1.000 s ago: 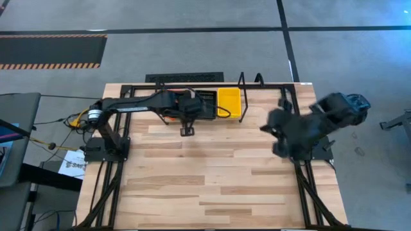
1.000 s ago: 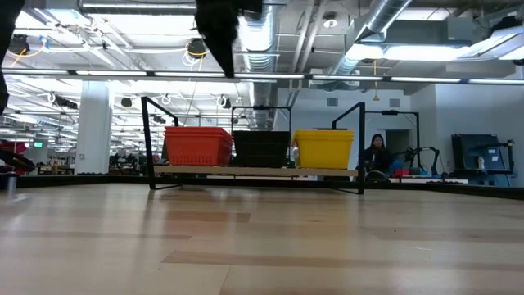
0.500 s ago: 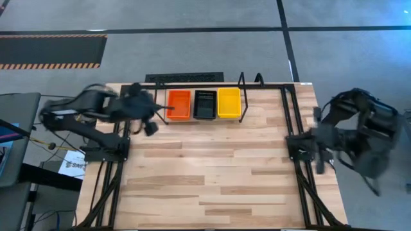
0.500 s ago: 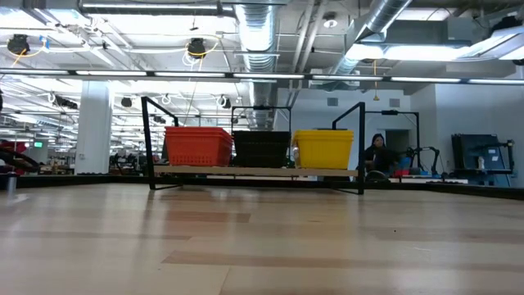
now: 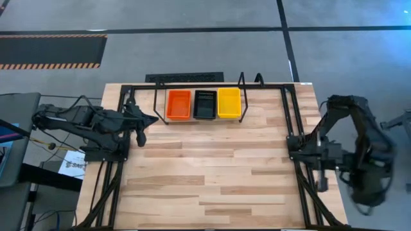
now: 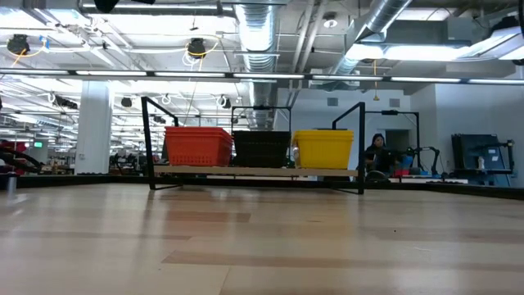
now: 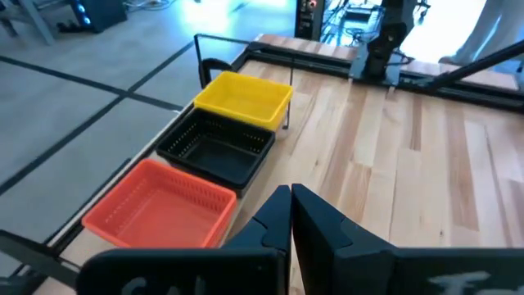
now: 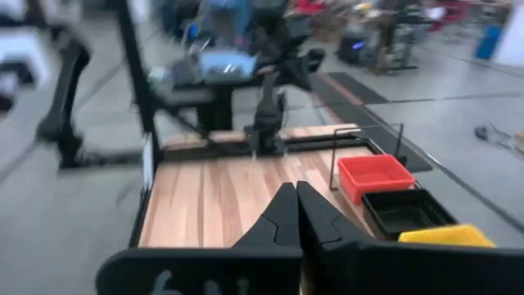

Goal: Stack baskets on shelf by color
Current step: Return to Home Position

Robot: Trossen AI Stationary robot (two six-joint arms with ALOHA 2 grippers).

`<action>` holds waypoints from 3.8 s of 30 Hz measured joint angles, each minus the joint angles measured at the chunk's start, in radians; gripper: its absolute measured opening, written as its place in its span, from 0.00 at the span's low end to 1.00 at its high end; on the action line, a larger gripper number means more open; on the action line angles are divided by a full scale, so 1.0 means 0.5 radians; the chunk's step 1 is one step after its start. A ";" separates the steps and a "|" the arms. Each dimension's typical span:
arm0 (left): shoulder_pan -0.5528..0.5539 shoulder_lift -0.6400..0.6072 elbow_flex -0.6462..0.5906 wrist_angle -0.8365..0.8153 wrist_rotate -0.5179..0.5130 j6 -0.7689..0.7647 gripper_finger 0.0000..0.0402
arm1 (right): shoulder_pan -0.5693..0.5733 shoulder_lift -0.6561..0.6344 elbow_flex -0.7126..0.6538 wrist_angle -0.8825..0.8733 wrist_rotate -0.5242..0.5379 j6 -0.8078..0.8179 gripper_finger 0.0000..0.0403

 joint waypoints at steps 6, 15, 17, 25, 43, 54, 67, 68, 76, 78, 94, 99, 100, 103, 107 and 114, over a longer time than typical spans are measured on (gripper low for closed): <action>0.002 -0.007 -0.030 0.041 -0.004 0.052 0.00 | -0.061 -0.030 -0.504 0.017 0.241 0.816 0.00; 0.231 -0.064 -0.030 0.072 0.091 0.173 0.00 | -0.156 -0.208 -0.790 -0.002 0.362 1.186 0.00; 0.304 -0.071 -0.030 0.119 0.144 0.238 0.00 | -0.241 -0.302 -0.790 -0.001 0.262 1.179 0.00; 0.624 -0.072 -0.030 0.172 0.550 0.403 0.00 | -0.327 -0.636 -0.789 0.361 -0.017 0.308 0.00; 1.208 0.070 -0.030 0.256 1.249 0.648 0.00 | -0.170 -0.807 -1.027 0.911 0.020 -0.051 0.00; 1.345 0.101 -0.030 0.336 1.479 0.677 0.00 | -0.325 -0.751 -1.379 3.371 -1.195 -1.765 0.00; 1.344 0.100 -0.030 0.277 1.232 0.565 0.00 | -0.262 -0.942 -1.381 2.978 -0.933 -1.590 0.12; 1.344 0.100 -0.030 0.253 1.223 0.571 0.00 | -0.262 -0.951 -1.382 2.966 -0.924 -1.589 0.12; 1.344 0.100 -0.030 0.192 1.314 0.696 0.00 | -0.622 -1.204 -1.381 2.782 -1.735 -1.710 0.13; 1.344 0.100 -0.030 0.198 1.359 0.720 0.00 | -0.830 -1.242 -1.380 2.703 -2.026 -1.763 0.13; 1.343 0.101 -0.030 0.277 1.495 0.889 0.00 | -2.362 -1.394 -1.386 2.086 -3.201 -2.207 0.13; 1.343 0.100 -0.030 0.302 1.495 0.933 0.00 | -2.754 -1.283 -1.502 2.242 -3.547 -2.363 0.13; 1.343 0.100 -0.030 0.304 1.495 0.934 0.00 | -2.839 -1.253 -1.559 2.374 -3.692 -2.372 0.13; 1.343 0.101 -0.030 0.302 1.530 0.939 0.00 | -3.108 -1.133 -1.747 2.737 -4.180 -2.346 0.13; 1.343 0.101 -0.030 0.295 1.728 1.097 0.00 | -3.402 -0.905 -1.873 3.080 -4.542 -2.261 0.13; 1.354 0.063 -0.217 0.430 1.846 1.096 0.00 | -3.660 -0.659 -1.864 3.592 -4.874 -2.256 0.13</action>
